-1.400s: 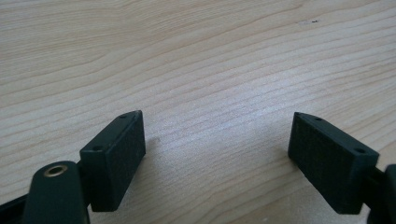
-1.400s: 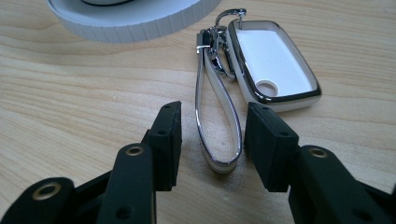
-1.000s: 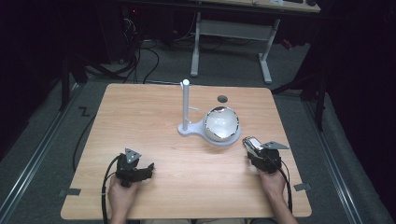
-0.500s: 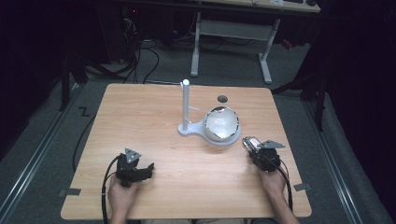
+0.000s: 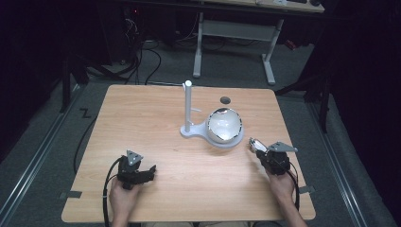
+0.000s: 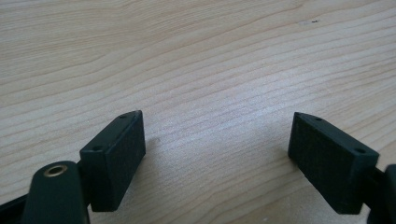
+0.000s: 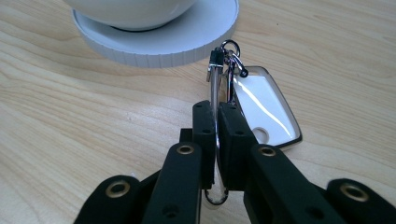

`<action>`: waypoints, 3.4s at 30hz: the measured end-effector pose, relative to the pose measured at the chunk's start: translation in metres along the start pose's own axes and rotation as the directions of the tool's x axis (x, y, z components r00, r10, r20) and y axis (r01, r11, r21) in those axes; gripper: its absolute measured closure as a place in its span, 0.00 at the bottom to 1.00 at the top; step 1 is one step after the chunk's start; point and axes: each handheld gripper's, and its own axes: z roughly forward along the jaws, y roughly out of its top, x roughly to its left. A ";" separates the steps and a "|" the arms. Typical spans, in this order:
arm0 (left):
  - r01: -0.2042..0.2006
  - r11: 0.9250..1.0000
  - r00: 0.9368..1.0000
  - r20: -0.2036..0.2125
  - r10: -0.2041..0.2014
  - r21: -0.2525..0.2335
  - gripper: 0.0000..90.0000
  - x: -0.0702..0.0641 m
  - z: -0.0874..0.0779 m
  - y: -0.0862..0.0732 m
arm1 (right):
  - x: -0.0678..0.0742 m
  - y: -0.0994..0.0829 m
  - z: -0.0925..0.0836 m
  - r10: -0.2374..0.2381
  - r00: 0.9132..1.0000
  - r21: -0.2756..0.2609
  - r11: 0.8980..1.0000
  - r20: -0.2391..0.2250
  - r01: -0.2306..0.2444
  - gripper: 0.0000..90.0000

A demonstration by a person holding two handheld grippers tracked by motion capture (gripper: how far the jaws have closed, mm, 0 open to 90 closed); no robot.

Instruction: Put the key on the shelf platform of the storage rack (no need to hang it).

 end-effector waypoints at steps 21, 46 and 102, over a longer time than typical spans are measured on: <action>-0.001 1.000 1.000 0.000 0.001 0.000 0.21 0.000 0.000 0.000 | -0.004 0.020 -0.046 -0.046 0.999 -0.103 0.994 0.000 0.046 0.97; 0.000 1.000 1.000 -0.001 0.000 -0.001 0.21 0.000 0.000 0.000 | 0.020 0.041 -0.072 -0.128 0.988 -0.187 0.976 -0.091 0.110 0.97; -0.001 1.000 1.000 0.000 0.001 0.000 0.21 0.000 0.000 0.000 | 0.031 0.108 -0.016 -0.160 0.971 -0.148 0.980 -0.178 0.135 0.96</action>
